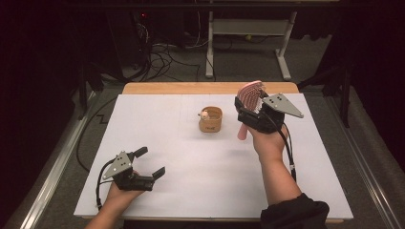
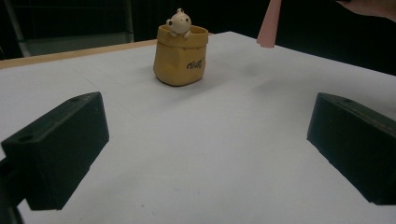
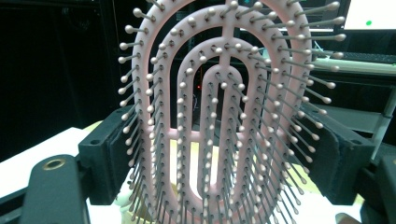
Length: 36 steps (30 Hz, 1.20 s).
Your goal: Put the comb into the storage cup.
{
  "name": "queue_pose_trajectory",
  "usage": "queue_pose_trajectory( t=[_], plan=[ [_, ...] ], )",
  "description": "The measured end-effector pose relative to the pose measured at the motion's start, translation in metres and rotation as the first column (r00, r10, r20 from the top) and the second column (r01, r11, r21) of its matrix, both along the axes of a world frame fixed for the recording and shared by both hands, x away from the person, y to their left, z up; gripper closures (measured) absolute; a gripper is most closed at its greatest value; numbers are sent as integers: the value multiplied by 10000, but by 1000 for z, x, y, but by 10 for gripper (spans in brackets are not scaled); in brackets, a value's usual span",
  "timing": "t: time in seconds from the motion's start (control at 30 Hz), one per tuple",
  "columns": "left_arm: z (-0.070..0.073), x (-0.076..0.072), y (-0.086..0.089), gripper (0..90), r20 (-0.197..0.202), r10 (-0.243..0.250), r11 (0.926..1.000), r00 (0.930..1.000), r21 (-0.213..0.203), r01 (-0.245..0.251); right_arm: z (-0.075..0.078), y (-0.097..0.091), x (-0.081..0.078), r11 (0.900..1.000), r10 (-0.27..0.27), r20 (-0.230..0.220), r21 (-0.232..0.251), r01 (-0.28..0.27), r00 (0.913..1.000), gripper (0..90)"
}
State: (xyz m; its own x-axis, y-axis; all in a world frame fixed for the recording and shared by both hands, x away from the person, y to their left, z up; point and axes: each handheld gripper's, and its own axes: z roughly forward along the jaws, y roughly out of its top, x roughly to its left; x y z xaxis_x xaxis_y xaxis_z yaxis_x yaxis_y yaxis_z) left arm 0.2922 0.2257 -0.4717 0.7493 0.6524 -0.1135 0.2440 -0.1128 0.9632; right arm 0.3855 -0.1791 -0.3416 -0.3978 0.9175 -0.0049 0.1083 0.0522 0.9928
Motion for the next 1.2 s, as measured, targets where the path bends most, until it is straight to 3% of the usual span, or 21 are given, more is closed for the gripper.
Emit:
queue_pose_trajectory(
  t=[1.2],
  plan=[
    [0, 0, -1, 0, 32, -22, 10000, 10000, 66, 22, 11, 18, 18, 9998, 9, 367, 211, -17, 9993, 203]
  ],
)
